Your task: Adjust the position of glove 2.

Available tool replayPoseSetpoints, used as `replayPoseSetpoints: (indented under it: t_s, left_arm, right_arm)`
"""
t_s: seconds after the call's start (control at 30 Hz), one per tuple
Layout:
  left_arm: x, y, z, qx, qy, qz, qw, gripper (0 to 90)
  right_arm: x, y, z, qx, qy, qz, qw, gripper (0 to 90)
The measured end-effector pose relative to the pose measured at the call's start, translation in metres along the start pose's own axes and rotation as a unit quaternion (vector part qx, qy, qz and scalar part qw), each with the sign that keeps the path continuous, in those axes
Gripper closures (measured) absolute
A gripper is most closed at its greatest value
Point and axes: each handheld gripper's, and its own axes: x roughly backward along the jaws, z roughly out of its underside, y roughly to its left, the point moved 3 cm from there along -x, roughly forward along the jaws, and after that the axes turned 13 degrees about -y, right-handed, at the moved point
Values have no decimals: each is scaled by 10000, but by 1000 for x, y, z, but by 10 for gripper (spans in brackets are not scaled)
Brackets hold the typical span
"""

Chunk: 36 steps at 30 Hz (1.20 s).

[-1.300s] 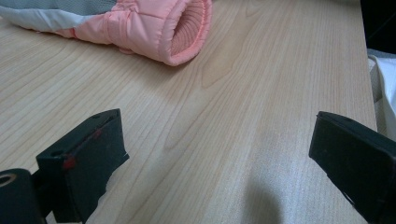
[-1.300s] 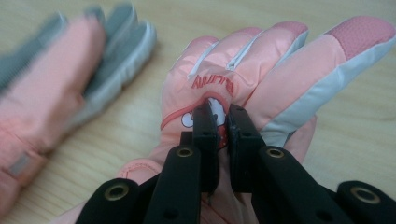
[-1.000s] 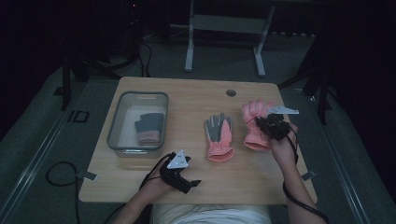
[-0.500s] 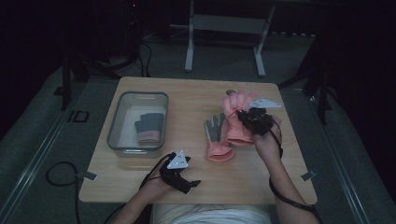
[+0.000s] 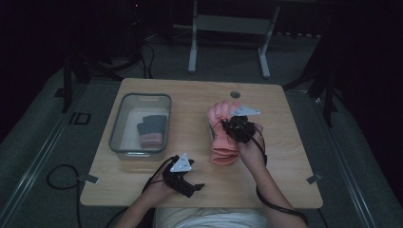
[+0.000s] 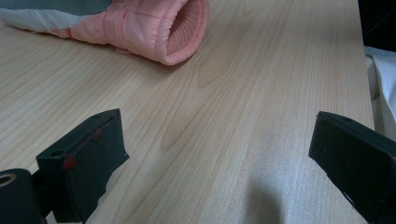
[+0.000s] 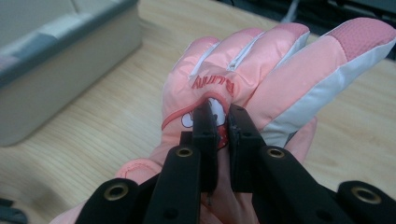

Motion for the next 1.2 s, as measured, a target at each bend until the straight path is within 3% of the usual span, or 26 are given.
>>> replayPoseSetpoints:
  t_s: [0.33, 0.43, 0.57, 0.63, 0.7, 0.73, 0.83, 0.93, 0.97, 1.0, 1.03, 1.1, 1.13, 1.17, 1.2]
  left_arm:
    - [0, 0, 0, 35, -15, -20, 10000, 32]
    - [-1, 0, -1, 58, -25, -39, 10000, 32]
    - [0, 0, -2, 100, -80, -93, 9999, 32]
    - [0, -1, -4, 111, -149, -188, 9997, 32]
    - [2, -1, -12, 204, -219, -310, 9991, 32]
    - [2, -1, -12, 204, -219, -310, 9991, 33]
    - [4, 0, -23, 267, -226, -477, 9982, 37]
    - [10, 5, -38, 559, -397, -648, 9955, 47]
    - [13, 8, -49, 716, -457, -767, 9934, 47]
    - [13, 8, -49, 716, -457, -767, 9934, 47]
    - [14, 11, -62, 790, -516, -797, 9923, 48]
    - [13, 13, -68, 731, -496, -872, 9923, 58]
    - [11, 18, -80, 557, -508, -934, 9928, 61]
    - [11, 18, -80, 557, -508, -934, 9928, 77]
    - [6, 26, -91, 603, -545, -966, 9920, 89]
  right_arm:
    - [-26, -5, 40, -225, 477, 141, 9985, 803]
    - [-29, -6, 43, -284, 500, 143, 9982, 791]
    - [-32, -4, 46, -188, 522, 114, 9984, 764]
    - [-33, -3, 45, -150, 534, 92, 9984, 725]
    - [-32, -3, 43, -194, 485, 32, 9986, 625]
    - [-32, -3, 43, -194, 485, 32, 9986, 625]
    - [-27, -5, 37, -230, 371, -76, 9990, 561]
    - [-15, -10, 23, -126, 198, -214, 9995, 563]
    - [-12, -12, 19, -134, 167, -239, 9995, 564]
    - [-9, -14, 15, -216, 89, -305, 9993, 574]
    - [-6, -17, 12, -265, 15, -323, 9991, 578]
    - [-4, -19, 9, -249, -6, -290, 9993, 575]
    - [0, -24, 7, -288, -65, -330, 9990, 575]
    - [0, -24, 7, -288, -65, -330, 9990, 575]
    - [3, -28, 8, -275, -85, -426, 9987, 553]
